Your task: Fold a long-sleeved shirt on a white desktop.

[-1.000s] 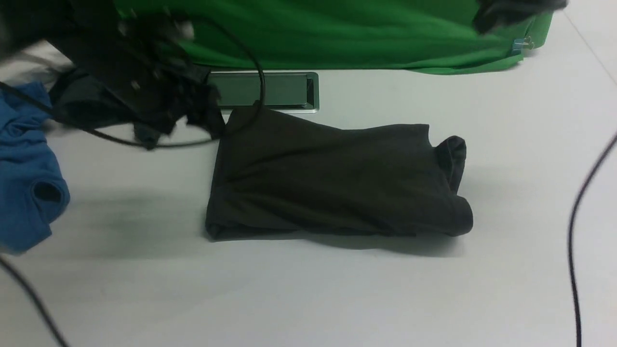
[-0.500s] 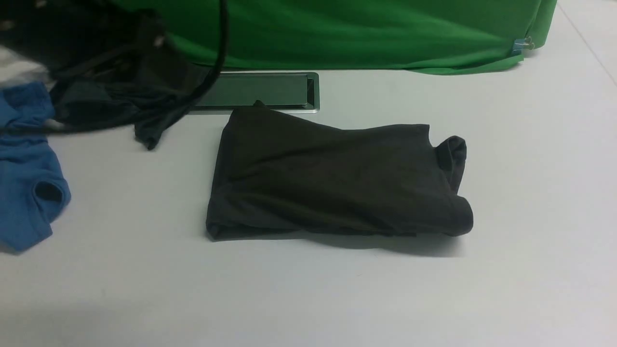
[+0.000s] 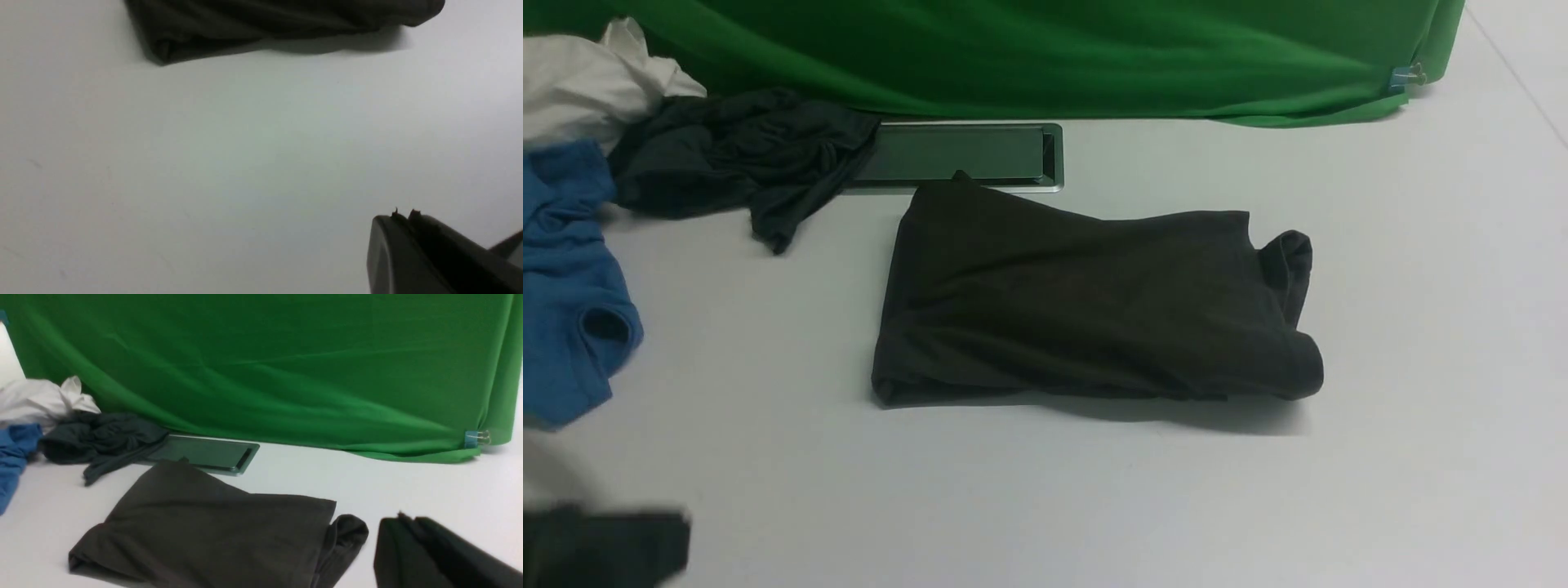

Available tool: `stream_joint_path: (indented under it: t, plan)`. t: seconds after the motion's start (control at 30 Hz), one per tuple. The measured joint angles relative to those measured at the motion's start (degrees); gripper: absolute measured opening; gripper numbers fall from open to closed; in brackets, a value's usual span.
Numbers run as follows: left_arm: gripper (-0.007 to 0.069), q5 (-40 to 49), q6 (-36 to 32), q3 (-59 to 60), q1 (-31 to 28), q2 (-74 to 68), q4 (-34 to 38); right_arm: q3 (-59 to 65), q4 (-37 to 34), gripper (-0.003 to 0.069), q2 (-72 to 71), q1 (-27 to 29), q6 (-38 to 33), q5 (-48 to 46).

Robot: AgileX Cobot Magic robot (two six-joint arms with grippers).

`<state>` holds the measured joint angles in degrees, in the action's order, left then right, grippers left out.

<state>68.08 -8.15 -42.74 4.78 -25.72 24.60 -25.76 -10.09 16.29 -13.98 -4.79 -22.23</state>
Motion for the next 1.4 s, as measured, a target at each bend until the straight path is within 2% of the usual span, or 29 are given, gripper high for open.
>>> stream_joint_path:
  t: [0.17,0.33,0.67,0.77,0.9,0.97,1.07,1.13,1.23,1.4]
  plan:
    - [0.0018,-5.4,-0.2,5.7,0.0,15.5,-0.5,2.3,-0.1,0.0053,-3.9,0.0,0.1,0.3]
    - [0.0018,-6.0,-0.3,6.4,0.0,25.1,-0.5,2.4,-0.1,0.0072,-3.9,0.0,0.1,0.2]
    - [0.0018,-6.6,-1.0,6.6,0.0,26.1,-1.7,2.4,-0.1,0.0095,-3.9,0.0,0.1,0.2]
    - [0.0018,-12.3,-3.7,7.9,0.0,26.2,-6.8,2.4,-0.1,0.0100,-3.9,0.0,0.1,0.2]
    - [0.0018,-33.3,-3.8,16.9,0.0,26.2,-18.0,2.4,-0.1,0.0112,-3.9,0.0,0.1,0.2]
    - [0.0018,-39.2,-2.0,21.0,-0.2,26.1,-21.3,2.4,-0.1,0.0115,-3.9,0.0,0.1,0.2]
    - [0.0018,-48.1,4.8,30.6,-1.1,26.0,-24.6,2.4,-0.1,0.0120,-3.9,0.0,0.2,0.2]
    - [0.0018,-51.9,6.7,37.7,-1.6,25.9,-24.3,2.4,-0.1,0.0125,-3.9,0.0,0.3,0.2]
    - [0.0018,-51.5,7.2,42.3,-1.6,25.9,-23.8,2.4,-0.1,0.0129,-3.9,0.0,0.3,0.2]
    - [0.0018,-51.8,7.3,43.1,-1.6,25.9,-23.6,2.4,-0.1,0.0137,-3.9,0.0,0.3,0.2]
